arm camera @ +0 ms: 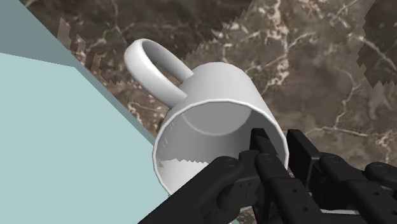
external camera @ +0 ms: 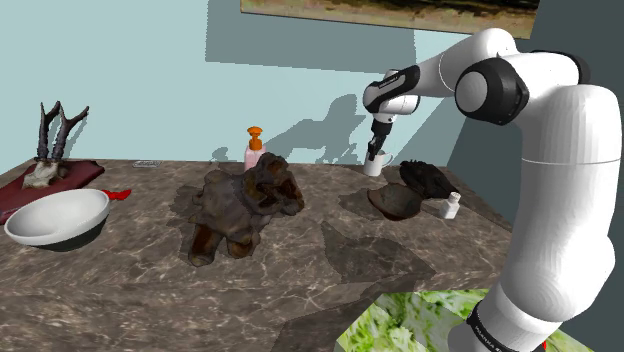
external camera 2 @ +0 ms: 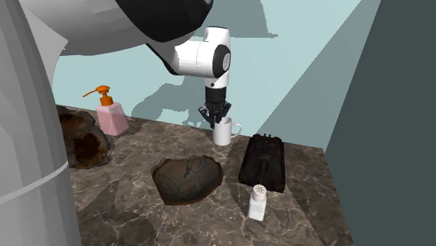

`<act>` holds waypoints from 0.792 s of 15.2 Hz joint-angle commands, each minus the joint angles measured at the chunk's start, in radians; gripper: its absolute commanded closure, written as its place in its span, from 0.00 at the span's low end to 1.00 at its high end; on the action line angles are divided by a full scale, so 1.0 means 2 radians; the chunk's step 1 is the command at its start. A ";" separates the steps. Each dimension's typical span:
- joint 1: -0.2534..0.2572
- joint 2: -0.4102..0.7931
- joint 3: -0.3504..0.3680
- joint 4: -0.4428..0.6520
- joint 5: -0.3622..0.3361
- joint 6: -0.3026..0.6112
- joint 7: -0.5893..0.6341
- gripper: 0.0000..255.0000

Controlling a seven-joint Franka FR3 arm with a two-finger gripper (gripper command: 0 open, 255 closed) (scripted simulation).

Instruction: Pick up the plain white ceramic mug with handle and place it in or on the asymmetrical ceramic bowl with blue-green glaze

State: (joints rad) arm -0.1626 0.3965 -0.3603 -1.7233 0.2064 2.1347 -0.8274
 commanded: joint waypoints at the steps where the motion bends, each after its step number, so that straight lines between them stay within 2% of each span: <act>1: 0.000 0.000 0.000 0.000 0.000 0.000 0.000 1.00; 7: 0.000 0.000 0.000 0.000 0.000 0.000 0.000 1.00; 12: 0.001 -0.013 -0.003 0.017 -0.007 -0.028 0.005 1.00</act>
State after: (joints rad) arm -0.1601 0.3761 -0.3651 -1.6969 0.1954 2.0897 -0.8187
